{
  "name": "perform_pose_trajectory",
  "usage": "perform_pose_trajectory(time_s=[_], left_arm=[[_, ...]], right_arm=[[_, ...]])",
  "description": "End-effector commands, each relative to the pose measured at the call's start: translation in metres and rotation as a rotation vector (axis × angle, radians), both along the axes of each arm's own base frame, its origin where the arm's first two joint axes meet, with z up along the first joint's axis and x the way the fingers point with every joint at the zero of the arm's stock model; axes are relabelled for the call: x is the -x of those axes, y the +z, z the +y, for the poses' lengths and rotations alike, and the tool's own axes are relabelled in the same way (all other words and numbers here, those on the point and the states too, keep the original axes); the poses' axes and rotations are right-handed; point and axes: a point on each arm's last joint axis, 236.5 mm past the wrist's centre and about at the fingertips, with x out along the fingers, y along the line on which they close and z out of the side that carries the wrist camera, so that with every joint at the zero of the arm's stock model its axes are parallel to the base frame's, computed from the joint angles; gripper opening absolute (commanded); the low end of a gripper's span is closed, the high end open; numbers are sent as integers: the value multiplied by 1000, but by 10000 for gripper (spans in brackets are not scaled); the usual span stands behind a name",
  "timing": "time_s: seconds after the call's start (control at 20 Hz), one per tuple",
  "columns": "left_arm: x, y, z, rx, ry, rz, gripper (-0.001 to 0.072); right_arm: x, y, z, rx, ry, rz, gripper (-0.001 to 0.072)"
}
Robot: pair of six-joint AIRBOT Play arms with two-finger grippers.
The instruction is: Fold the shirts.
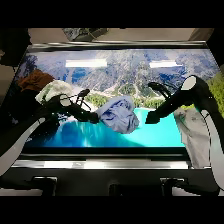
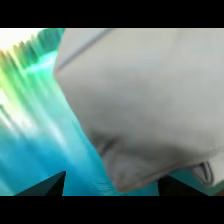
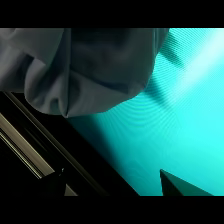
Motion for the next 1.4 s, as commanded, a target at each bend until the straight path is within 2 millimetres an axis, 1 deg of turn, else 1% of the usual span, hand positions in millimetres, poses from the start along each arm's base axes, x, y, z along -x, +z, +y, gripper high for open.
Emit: perform_pose_trajectory(time_s=[0.0, 0.1, 0.2, 0.25, 0.3, 0.4, 0.5, 0.6, 0.65, 0.75, 0.8, 0.85, 0.9, 0.95, 1.0, 1.05, 1.1, 1.15, 1.2, 1.25, 1.3, 1.35], left_arm=[[-7, -11, -7, 2, -18, -44, 660], [3, -21, -11, -9, -39, -2, 488], [5, -26, -10, -13, -41, 12, 142], [3, -25, -9, -12, -38, 8, 49], [1, -24, -8, -11, -40, 2, 35], [-3, -18, -7, -6, -44, -14, 34], [-3, -12, -6, -2, -53, -18, 34], [-3, -9, -6, 0, -54, -21, 34], [-3, -8, -6, 1, -53, -22, 34], [-3, -6, -6, 3, -52, -25, 33], [-3, -4, -6, 4, -46, -26, 33], [-4, -2, -6, 6, -45, -31, 33], [-5, 2, -6, 9, -42, -41, 32], [-8, 11, -4, 13, -38, -61, 30], [-15, 24, -2, 18, -32, -98, 30], [-25, 45, 3, 22, -24, -153, 29], [-39, 77, 9, 27, -15, -239, 29], [-52, 117, 15, 38, -2, -337, 29], [-64, 171, 21, 61, 16, -460, 29], [-69, 233, 28, 92, 36, -597, 29], [-67, 297, 36, 126, 59, -735, 29], [-56, 365, 49, 157, 87, -887, 29]], right_arm=[[4, -4, 1, -3, -1, 17, 681], [4, -4, 1, -3, -2, 18, 680], [4, -4, 2, -7, -4, 19, 681], [4, -3, 4, -19, -5, 18, 682], [2, -1, 7, -33, -3, 11, 683], [-1, 1, 20, -96, 2, -14, 693], [-9, -5, 35, -167, -40, -37, 701], [-15, -22, 49, -237, -101, -24, 701], [-16, -34, 54, -252, -115, -11, 700], [-17, -63, 65, -228, -112, 6, 699], [-20, -73, 73, -223, -105, -4, 669], [-25, -80, 80, -216, -86, -36, 506], [-30, -83, 85, -201, -74, -72, 214], [-32, -79, 86, -201, -63, -83, 50], [-35, -67, 86, -207, -33, -108, 49], [-41, -51, 79, -184, 8, -153, 48], [-49, -28, 68, -129, 60, -229, 48], [-63, 3, 52, -48, 104, -336, 48], [-81, 51, 35, 35, 131, -489, 49], [-95, 113, 20, 109, 134, -665, 49], [-102, 179, 7, 165, 115, -849, 49], [-98, 250, 0, 191, 80, -1038, 49]])
